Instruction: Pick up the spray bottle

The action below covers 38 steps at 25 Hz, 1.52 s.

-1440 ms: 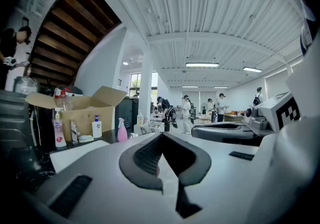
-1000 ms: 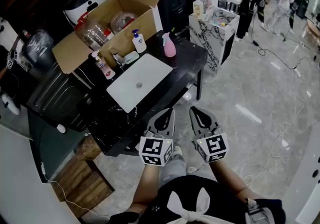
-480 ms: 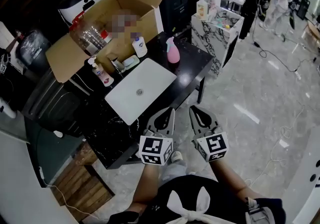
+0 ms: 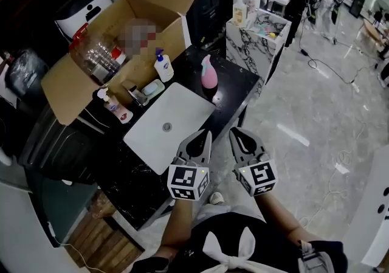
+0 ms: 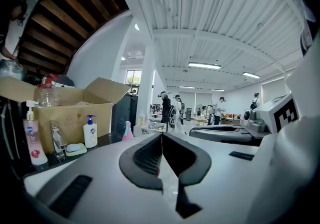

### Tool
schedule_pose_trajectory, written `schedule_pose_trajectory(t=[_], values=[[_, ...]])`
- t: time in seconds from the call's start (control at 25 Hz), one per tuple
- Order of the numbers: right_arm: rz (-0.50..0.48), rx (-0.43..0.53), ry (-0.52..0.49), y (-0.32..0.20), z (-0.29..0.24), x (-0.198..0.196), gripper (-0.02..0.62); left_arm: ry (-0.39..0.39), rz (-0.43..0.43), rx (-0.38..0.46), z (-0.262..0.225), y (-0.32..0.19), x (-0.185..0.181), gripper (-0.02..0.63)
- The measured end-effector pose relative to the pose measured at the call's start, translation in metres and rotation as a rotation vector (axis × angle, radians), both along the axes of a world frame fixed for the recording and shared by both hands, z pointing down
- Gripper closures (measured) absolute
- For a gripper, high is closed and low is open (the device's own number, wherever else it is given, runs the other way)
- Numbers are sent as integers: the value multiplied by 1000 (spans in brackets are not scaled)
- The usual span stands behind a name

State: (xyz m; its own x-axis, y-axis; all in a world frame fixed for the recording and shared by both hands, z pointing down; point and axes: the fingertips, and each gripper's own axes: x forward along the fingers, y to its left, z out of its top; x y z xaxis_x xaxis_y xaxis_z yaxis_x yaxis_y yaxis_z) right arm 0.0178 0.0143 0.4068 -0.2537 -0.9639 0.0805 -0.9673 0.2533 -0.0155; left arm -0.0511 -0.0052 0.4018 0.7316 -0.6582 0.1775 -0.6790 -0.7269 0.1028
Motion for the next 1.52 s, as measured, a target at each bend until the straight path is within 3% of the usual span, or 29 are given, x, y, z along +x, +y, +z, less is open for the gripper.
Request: schedule_pose_trajectory(t=[0.4,0.84,1.0,1.32,1.52], values=[[30,-18,25,-32,3,-9,569,19,49,-36,13,-29,-3,580],[-21,50,45,-74,-9,-9,563,26,-10,-6,5,-76,-14,580],[-42,88,17,-96,-22,-2,470,22,-39,10,0,-99,-11,580],[-74,115,8,-145,-30,21,384,3,-50,52,-14,-143,7,580],[-88,93,1,-170,-24,30,364,-10,-59,39,-9,-163,13,580]])
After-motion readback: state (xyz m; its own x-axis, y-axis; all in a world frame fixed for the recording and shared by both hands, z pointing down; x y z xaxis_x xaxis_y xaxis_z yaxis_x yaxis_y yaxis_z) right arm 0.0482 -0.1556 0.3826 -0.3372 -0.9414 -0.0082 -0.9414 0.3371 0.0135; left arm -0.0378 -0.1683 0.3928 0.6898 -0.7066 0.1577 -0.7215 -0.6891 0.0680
